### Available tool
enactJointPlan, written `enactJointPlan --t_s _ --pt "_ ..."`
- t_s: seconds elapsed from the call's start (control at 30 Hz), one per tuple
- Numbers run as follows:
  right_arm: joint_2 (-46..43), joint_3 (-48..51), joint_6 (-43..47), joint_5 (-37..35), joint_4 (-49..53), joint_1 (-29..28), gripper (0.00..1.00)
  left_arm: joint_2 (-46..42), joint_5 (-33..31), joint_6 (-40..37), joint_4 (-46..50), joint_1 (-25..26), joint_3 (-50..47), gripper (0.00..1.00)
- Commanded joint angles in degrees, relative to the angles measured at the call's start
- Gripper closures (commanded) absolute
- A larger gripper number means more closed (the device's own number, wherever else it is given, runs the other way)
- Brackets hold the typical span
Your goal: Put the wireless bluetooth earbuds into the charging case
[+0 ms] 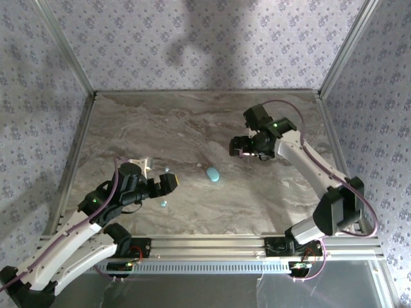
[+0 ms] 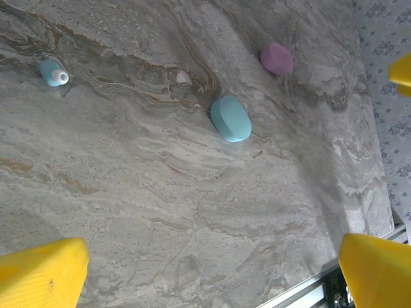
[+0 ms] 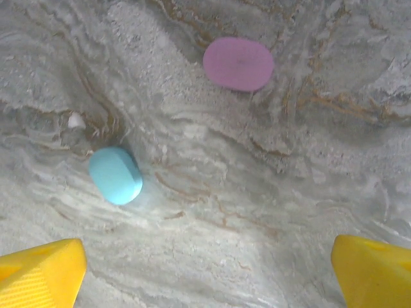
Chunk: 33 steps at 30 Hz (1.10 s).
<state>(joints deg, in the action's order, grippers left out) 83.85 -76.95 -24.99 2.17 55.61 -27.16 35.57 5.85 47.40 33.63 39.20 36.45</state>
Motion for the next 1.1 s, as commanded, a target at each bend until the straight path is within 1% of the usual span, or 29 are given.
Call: enactJointPlan --t_s 0.0,0.1,0.23,0.43,0.53,0.6,0.67,0.73,0.87,1.07 --pt "-4.6 3.3 3.0 3.5 0.1 -0.1 0.0 -0.9 1.2 -0.4 1.6 -0.4 0.7 0.0" --pt "-6.0 5.0 4.1 5.7 -1.4 0.1 0.0 -0.4 1.2 -0.6 0.5 -0.4 0.2 0.0" --pt "-4.7 6.4 5.3 8.3 -4.6 -0.8 0.0 2.3 1.3 -0.4 -3.2 -0.5 -1.2 0.0" --pt "-2.2 8.1 8.0 7.7 -9.7 -4.4 0.0 9.0 1.7 -0.1 -10.4 -0.6 -2.6 0.0" --pt "-0.4 8.1 9.2 7.2 -12.0 -6.2 0.0 10.3 1.7 0.6 -14.4 -0.6 -4.1 0.0" --pt "1.4 8.1 11.5 8.9 -12.7 -7.5 0.05 10.6 1.4 1.1 -17.0 -0.6 -5.6 0.0" --pt "3.0 8.1 12.9 7.7 -13.5 -9.1 0.07 10.6 1.1 1.4 -19.5 -0.7 -7.3 0.0" --pt "5.1 7.6 14.5 6.4 -13.4 -10.5 0.13 11.4 1.8 1.5 -21.1 -1.2 -8.3 0.0" --pt "9.4 6.3 16.8 2.6 -13.2 -13.1 0.18 14.5 5.0 1.6 -24.8 -3.0 -10.0 0.0" --pt "14.7 3.8 19.2 -0.1 -12.7 -15.4 0.27 20.7 9.7 2.4 -31.4 -5.7 -12.1 0.0"
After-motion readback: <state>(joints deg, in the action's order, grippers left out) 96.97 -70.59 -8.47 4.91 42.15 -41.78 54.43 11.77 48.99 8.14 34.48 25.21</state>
